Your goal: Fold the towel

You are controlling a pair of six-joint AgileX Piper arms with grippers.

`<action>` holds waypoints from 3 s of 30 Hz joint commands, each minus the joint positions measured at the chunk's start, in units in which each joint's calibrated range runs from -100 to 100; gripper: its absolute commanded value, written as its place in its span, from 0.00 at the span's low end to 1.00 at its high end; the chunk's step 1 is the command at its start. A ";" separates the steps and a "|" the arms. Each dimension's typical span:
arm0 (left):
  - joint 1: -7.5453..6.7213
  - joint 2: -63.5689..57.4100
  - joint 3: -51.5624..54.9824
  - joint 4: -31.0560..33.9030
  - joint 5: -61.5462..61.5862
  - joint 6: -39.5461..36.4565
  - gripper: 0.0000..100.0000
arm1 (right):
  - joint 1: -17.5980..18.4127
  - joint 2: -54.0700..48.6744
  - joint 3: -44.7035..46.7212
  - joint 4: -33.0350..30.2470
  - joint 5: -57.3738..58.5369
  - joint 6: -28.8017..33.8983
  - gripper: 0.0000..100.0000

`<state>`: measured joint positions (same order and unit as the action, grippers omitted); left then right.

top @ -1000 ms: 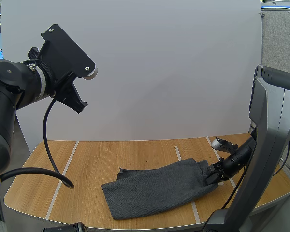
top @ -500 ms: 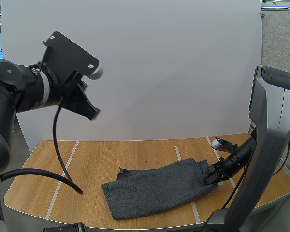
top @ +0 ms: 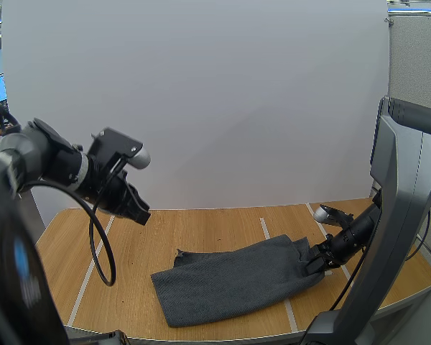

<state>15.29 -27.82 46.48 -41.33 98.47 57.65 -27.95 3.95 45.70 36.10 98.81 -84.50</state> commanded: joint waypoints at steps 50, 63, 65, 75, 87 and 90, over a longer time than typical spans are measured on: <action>-0.25 42.26 -3.33 1.32 1.53 16.67 0.89 | -0.20 -0.83 0.42 2.19 1.19 -0.47 0.00; -2.34 46.23 -3.33 -0.49 1.53 17.69 0.74 | -0.20 -0.83 0.42 2.19 1.19 -0.47 0.00; -2.42 46.23 -3.33 -0.40 1.53 17.78 0.55 | -0.20 -0.83 0.42 2.19 1.19 -0.47 0.00; -2.42 46.23 -4.74 -3.73 1.53 18.52 0.00 | -0.20 -0.83 0.42 2.19 1.19 -0.47 0.00; -8.36 46.23 -11.40 -6.72 1.53 14.16 0.00 | -0.20 -0.83 0.42 2.19 1.19 -0.47 0.00; -10.75 46.23 -11.39 -8.15 1.53 14.04 0.00 | -0.20 -0.83 0.42 2.19 1.19 -0.47 0.00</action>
<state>7.86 18.49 35.66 -47.01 99.31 72.85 -27.95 3.95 45.70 38.05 98.81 -84.69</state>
